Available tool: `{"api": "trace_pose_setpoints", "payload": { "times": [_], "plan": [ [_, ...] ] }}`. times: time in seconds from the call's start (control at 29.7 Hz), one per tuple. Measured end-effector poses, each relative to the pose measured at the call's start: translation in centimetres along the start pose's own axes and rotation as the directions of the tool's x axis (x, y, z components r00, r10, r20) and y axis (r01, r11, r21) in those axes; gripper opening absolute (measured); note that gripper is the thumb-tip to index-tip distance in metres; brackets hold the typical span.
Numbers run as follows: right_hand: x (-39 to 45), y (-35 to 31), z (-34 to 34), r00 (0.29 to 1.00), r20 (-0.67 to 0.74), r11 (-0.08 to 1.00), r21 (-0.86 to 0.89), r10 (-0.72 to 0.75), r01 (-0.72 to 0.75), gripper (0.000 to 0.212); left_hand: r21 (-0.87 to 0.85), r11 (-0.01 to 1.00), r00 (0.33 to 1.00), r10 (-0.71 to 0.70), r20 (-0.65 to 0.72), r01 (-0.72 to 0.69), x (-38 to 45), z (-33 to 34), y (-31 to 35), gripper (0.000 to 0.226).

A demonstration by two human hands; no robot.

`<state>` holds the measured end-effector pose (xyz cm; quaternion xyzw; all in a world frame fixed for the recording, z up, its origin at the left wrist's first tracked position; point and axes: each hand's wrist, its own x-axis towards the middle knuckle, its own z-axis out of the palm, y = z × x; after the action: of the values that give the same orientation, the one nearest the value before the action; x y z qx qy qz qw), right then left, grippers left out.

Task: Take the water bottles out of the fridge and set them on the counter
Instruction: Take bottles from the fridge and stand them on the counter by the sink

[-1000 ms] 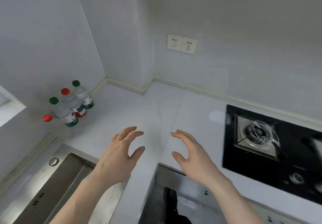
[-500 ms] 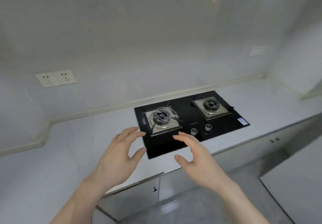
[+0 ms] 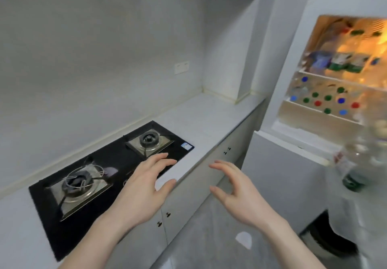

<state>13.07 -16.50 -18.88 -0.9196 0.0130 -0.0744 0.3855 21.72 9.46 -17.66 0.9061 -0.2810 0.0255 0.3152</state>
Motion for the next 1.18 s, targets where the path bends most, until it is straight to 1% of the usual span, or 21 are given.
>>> {"api": "trace_pose_setpoints", "payload": {
  "times": [0.1, 0.13, 0.24, 0.34, 0.4, 0.51, 0.54, 0.64, 0.78, 0.81, 0.84, 0.88, 0.91, 1.08, 1.11, 1.15, 1.18],
  "plan": [
    [-1.1, 5.0, -4.8, 0.993, -0.091, 0.997, -0.014, 0.08, -0.082, 0.049, 0.0, 0.995, 0.994, 0.101, 0.051, -0.101, 4.5, 4.5, 4.4, 0.044],
    [-1.7, 6.7, -6.3, 0.986, -0.128, 0.994, -0.002, 0.105, -0.106, 0.049, -0.01, 0.992, 0.988, 0.126, 0.088, -0.126, 5.9, 6.0, 5.8, 0.044],
    [-3.5, 9.6, -9.6, 0.967, -0.188, 0.984, -0.011, 0.172, -0.177, 0.049, -0.038, 0.982, 0.973, 0.191, 0.127, -0.188, 8.8, 9.1, 9.3, 0.043],
    [-5.6, 12.7, -13.0, 0.927, -0.277, 0.964, -0.003, 0.253, -0.265, 0.049, -0.081, 0.952, 0.93, 0.307, 0.204, -0.296, 12.2, 12.7, 13.0, 0.043],
    [-7.2, 14.7, -14.8, 0.884, -0.349, 0.944, 0.01, 0.311, -0.329, 0.049, -0.118, 0.926, 0.888, 0.379, 0.262, -0.36, 14.5, 15.1, 15.7, 0.042],
    [-8.5, 15.9, -16.1, 0.845, -0.396, 0.924, 0.025, 0.36, -0.382, 0.049, -0.149, 0.909, 0.865, 0.417, 0.28, -0.39, 16.2, 17.3, 17.5, 0.043],
    [-9.0, 16.9, -16.7, 0.825, -0.417, 0.914, 0.032, 0.38, -0.405, 0.049, -0.166, 0.894, 0.843, 0.449, 0.296, -0.417, 17.4, 18.5, 18.5, 0.043],
    [-9.4, 19.2, -18.2, 0.746, -0.497, 0.876, 0.062, 0.442, -0.478, 0.05, -0.219, 0.856, 0.769, 0.517, 0.376, -0.468, 20.4, 21.4, 20.5, 0.043],
    [-9.1, 20.7, -19.8, 0.667, -0.565, 0.844, 0.104, 0.485, -0.526, 0.054, -0.262, 0.814, 0.703, 0.58, 0.412, -0.518, 23.4, 24.1, 22.1, 0.044],
    [-8.1, 21.7, -20.3, 0.624, -0.603, 0.832, 0.129, 0.497, -0.539, 0.056, -0.275, 0.792, 0.67, 0.609, 0.425, -0.546, 25.8, 25.4, 22.6, 0.044],
    [-7.7, 21.7, -20.7, 0.591, -0.627, 0.823, 0.151, 0.508, -0.547, 0.057, -0.279, 0.793, 0.656, 0.607, 0.449, -0.542, 26.5, 25.7, 22.9, 0.044],
    [-6.8, 22.4, -21.2, 0.552, -0.659, 0.813, 0.161, 0.511, -0.56, 0.058, -0.286, 0.765, 0.625, 0.638, 0.449, -0.576, 28.6, 26.8, 23.3, 0.045],
    [-6.6, 22.4, -21.5, 0.526, -0.678, 0.805, 0.169, 0.514, -0.569, 0.058, -0.284, 0.761, 0.613, 0.642, 0.46, -0.584, 29.3, 27.1, 23.6, 0.045],
    [-4.3, 23.7, -23.4, 0.346, -0.757, 0.729, 0.24, 0.554, -0.641, 0.056, -0.346, 0.676, 0.476, 0.718, 0.507, -0.651, 36.0, 30.4, 25.8, 0.048],
    [-4.0, 24.0, -23.4, 0.319, -0.772, 0.723, 0.248, 0.55, -0.645, 0.057, -0.361, 0.654, 0.446, 0.735, 0.511, -0.665, 37.3, 31.2, 26.7, 0.048],
    [-3.8, 23.7, -23.5, 0.312, -0.779, 0.721, 0.243, 0.544, -0.649, 0.057, -0.36, 0.639, 0.425, 0.743, 0.518, -0.68, 37.7, 31.6, 27.4, 0.048],
    [-3.5, 24.1, -23.4, 0.28, -0.792, 0.706, 0.248, 0.542, -0.664, 0.057, -0.382, 0.614, 0.381, 0.758, 0.529, -0.69, 38.9, 32.8, 28.5, 0.048]
  ]
}}
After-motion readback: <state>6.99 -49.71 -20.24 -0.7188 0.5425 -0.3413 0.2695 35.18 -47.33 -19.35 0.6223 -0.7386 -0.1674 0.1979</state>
